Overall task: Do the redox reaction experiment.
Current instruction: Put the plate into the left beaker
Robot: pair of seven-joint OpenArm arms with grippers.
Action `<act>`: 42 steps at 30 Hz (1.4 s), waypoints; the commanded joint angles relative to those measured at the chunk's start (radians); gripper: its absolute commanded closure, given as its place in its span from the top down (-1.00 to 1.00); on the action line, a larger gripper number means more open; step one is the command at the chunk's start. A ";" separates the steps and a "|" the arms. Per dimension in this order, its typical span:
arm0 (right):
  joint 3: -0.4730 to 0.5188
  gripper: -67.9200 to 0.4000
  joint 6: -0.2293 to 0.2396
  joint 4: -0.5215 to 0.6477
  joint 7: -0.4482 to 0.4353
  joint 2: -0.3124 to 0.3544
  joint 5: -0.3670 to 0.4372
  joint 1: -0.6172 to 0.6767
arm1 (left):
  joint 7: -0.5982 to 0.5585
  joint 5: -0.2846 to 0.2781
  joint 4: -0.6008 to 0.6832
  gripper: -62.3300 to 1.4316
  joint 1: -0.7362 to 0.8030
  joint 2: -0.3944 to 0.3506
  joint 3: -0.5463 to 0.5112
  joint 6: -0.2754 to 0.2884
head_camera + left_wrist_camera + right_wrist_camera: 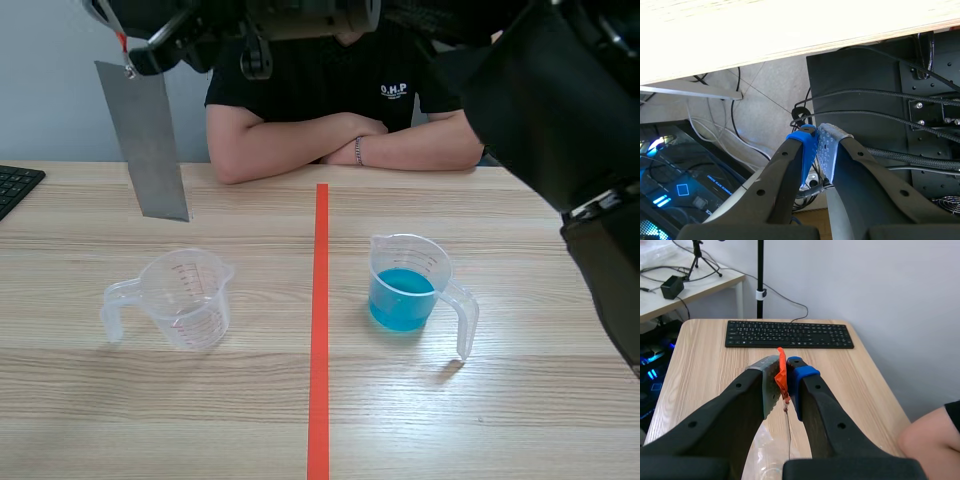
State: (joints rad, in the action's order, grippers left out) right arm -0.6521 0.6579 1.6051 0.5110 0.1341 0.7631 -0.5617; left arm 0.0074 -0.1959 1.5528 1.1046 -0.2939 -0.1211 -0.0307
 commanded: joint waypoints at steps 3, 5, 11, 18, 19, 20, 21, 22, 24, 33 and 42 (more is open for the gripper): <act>-0.019 -0.94 -0.007 0.000 -0.015 -0.021 -0.013 -0.026 | -0.010 -0.003 0.013 -0.81 0.009 0.000 -0.008 -0.001; -0.033 -0.94 -0.008 -0.003 -0.015 -0.024 -0.018 -0.026 | -0.010 -0.003 0.013 -0.81 0.009 0.000 -0.008 -0.001; -0.057 -0.94 -0.012 -0.004 -0.014 -0.024 -0.037 -0.025 | -0.010 -0.003 0.013 -0.81 0.009 0.000 -0.008 -0.001; -0.062 -0.94 -0.015 -0.036 -0.025 -0.024 -0.053 -0.025 | -0.010 -0.003 0.013 -0.81 0.009 0.000 -0.008 -0.002; -0.063 -0.94 -0.015 -0.049 -0.033 -0.024 -0.053 -0.025 | -0.010 -0.003 0.013 -0.81 0.009 0.000 -0.008 -0.002; -0.066 -0.94 -0.015 -0.063 -0.044 -0.024 -0.054 -0.025 | -0.010 -0.003 0.013 -0.81 0.009 0.000 -0.008 -0.002; -0.070 -0.94 -0.015 -0.077 -0.056 -0.024 -0.055 -0.025 | -0.010 -0.003 0.013 -0.81 0.009 0.000 -0.008 -0.002; -0.075 -0.94 -0.014 -0.091 -0.065 -0.024 -0.061 -0.025 | -0.010 -0.003 0.013 -0.81 0.009 0.000 -0.008 -0.002; -0.085 -0.94 -0.014 -0.116 -0.082 -0.024 -0.075 -0.025 | -0.010 -0.003 0.013 -0.81 0.009 0.000 -0.008 -0.001; -0.122 -0.94 -0.014 -0.204 -0.214 -0.024 -0.151 -0.025 | -0.010 -0.003 0.013 -0.81 0.009 0.000 -0.008 -0.002; -0.165 -0.94 -0.014 -0.301 -0.351 -0.028 -0.249 -0.025 | -0.010 -0.003 0.013 -0.81 0.009 0.000 -0.008 -0.004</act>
State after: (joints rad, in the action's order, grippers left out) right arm -0.8200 0.6468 1.2942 0.1768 0.1108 0.5030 -0.5617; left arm 0.0074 -0.1959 1.5528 1.1049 -0.2939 -0.1211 -0.0315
